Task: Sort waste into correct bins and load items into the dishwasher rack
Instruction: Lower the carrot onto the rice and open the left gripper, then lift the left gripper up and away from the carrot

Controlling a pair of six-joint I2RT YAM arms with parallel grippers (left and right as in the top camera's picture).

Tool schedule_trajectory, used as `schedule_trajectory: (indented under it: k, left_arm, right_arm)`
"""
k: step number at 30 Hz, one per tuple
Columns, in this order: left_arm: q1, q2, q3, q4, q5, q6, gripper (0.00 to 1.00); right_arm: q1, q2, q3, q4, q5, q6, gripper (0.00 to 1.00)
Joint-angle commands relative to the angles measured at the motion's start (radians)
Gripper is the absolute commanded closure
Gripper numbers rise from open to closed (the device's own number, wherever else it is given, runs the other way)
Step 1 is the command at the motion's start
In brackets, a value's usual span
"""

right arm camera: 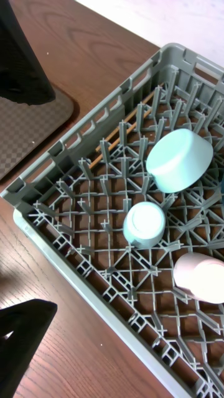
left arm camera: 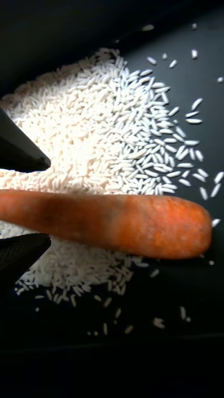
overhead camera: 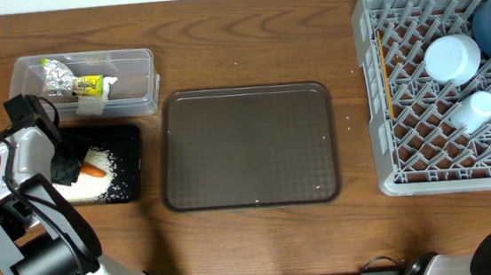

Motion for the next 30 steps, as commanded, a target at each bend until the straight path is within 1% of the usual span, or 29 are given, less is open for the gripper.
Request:
schedule_trajectory:
  k: [1, 5, 6, 9, 11, 12, 13, 14, 15, 16, 22, 25, 30]
  left_arm:
    - [0.004, -0.016, -0.004, -0.008, 0.061, 0.034, 0.64]
    - [0.004, -0.071, -0.004, -0.029, 0.142, 0.066, 0.63]
    - [0.004, -0.09, -0.004, -0.041, 0.145, 0.066, 0.6]
    - [0.004, -0.166, -0.004, -0.085, 0.146, 0.066, 0.56]
    - [0.005, -0.224, -0.004, -0.126, 0.146, 0.066, 0.51]
    - [0.005, -0.255, -0.004, -0.15, 0.146, 0.066, 0.47]
    - [0.004, -0.282, -0.004, -0.173, 0.146, 0.066, 0.4]
    - [0.004, -0.308, -0.004, -0.197, 0.146, 0.065, 0.23]
    - [0.004, -0.335, -0.004, -0.225, 0.146, 0.065, 0.1]
    - [0.004, -0.362, -0.004, -0.258, 0.146, 0.065, 0.07]
    - [0.004, -0.441, -0.004, -0.45, 0.147, 0.066, 0.05]
    - [0.004, -0.449, -0.004, -0.543, 0.161, 0.065, 0.0]
    - [0.004, -0.448, -0.004, -0.695, 0.168, 0.065, 0.01]
  right_arm:
    - [0.004, 0.0, 0.002, 0.0, 0.003, -0.015, 0.01]
    - [0.004, 0.0, 0.002, 0.0, 0.003, -0.015, 0.01]
    - [0.004, 0.0, 0.002, 0.0, 0.003, -0.015, 0.01]
    - [0.004, 0.0, 0.002, 0.0, 0.003, -0.015, 0.01]
    - [0.004, 0.0, 0.002, 0.0, 0.003, -0.015, 0.01]
    - [0.004, 0.0, 0.002, 0.0, 0.003, -0.015, 0.01]
    - [0.004, 0.0, 0.002, 0.0, 0.003, -0.015, 0.01]
    - [0.004, 0.0, 0.002, 0.0, 0.003, -0.015, 0.01]
    - [0.004, 0.0, 0.002, 0.0, 0.003, -0.015, 0.01]
    - [0.004, 0.0, 0.002, 0.0, 0.003, -0.015, 0.01]
    - [0.004, 0.0, 0.002, 0.0, 0.003, -0.015, 0.01]
    - [0.004, 0.0, 0.002, 0.0, 0.003, -0.015, 0.01]
    - [0.004, 0.0, 0.002, 0.0, 0.003, -0.015, 0.01]
